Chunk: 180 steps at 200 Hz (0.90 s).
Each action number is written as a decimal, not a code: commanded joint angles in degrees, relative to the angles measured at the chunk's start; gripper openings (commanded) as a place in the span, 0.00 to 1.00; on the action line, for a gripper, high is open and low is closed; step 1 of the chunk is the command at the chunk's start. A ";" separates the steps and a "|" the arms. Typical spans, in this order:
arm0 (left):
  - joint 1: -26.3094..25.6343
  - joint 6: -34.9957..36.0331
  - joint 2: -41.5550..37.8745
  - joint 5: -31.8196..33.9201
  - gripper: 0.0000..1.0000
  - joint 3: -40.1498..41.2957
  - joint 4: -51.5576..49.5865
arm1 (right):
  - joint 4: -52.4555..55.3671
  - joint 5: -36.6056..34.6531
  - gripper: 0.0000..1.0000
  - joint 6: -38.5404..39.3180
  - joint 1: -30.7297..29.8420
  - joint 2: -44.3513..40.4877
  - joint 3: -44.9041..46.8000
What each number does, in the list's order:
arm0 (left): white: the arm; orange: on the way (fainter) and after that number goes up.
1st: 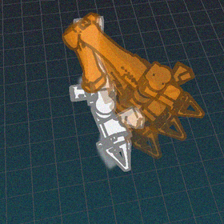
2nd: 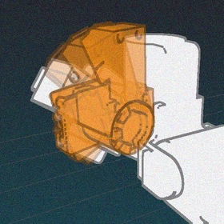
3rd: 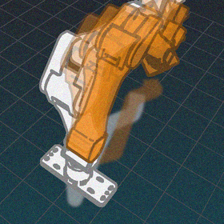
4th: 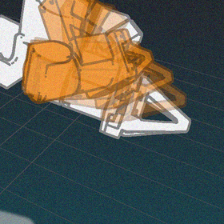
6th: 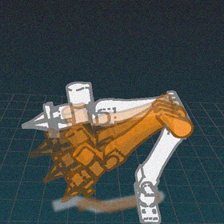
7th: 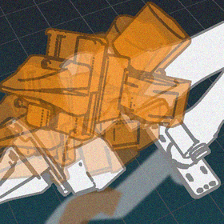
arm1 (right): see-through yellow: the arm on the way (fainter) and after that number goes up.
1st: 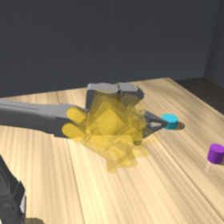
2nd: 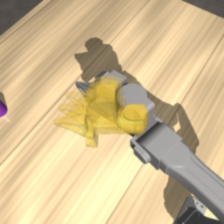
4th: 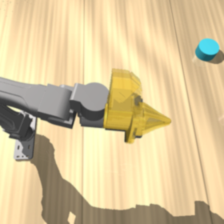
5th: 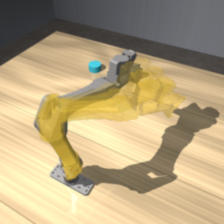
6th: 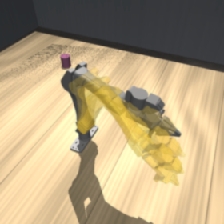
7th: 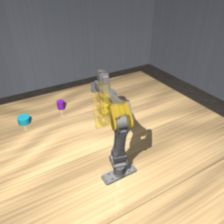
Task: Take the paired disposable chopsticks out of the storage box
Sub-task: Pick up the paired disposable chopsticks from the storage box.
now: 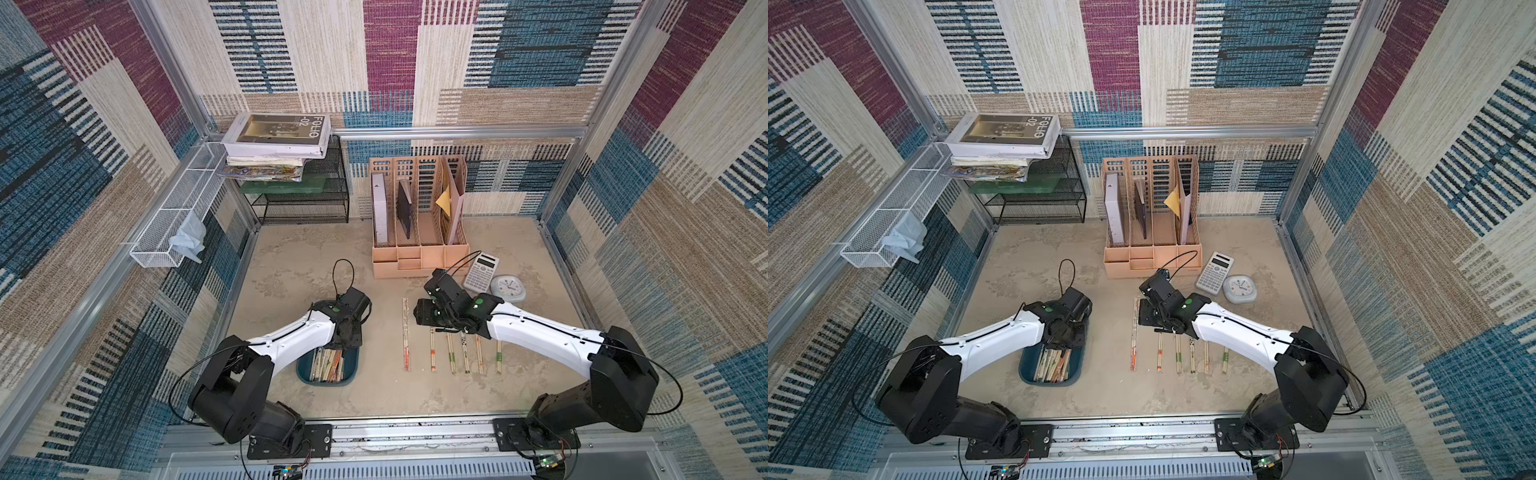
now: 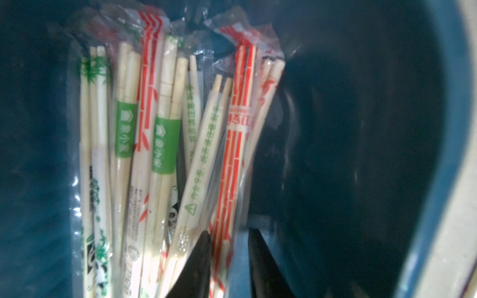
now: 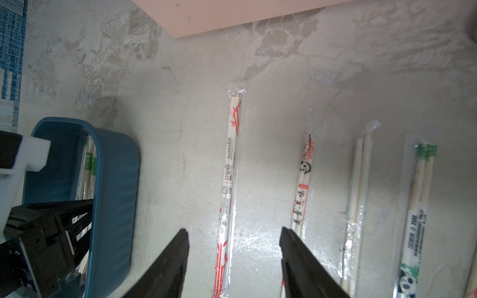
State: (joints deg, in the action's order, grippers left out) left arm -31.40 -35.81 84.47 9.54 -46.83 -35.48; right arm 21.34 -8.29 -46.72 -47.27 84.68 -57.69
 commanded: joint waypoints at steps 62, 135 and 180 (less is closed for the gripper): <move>0.02 -0.45 -0.67 2.10 0.11 0.58 0.16 | -0.13 -0.28 0.60 0.01 -0.18 -0.05 -0.56; 0.02 0.10 -5.17 3.25 0.00 -2.03 -4.63 | 0.23 -0.15 0.60 0.55 -0.72 0.39 -1.76; 0.02 1.79 -11.82 2.23 0.00 -6.99 -9.02 | -0.34 0.03 0.60 1.76 -0.90 0.52 -2.92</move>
State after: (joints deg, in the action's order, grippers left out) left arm -31.42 -35.51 74.32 12.23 -51.57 -41.41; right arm 21.47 -8.32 -45.87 -47.94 85.01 -60.03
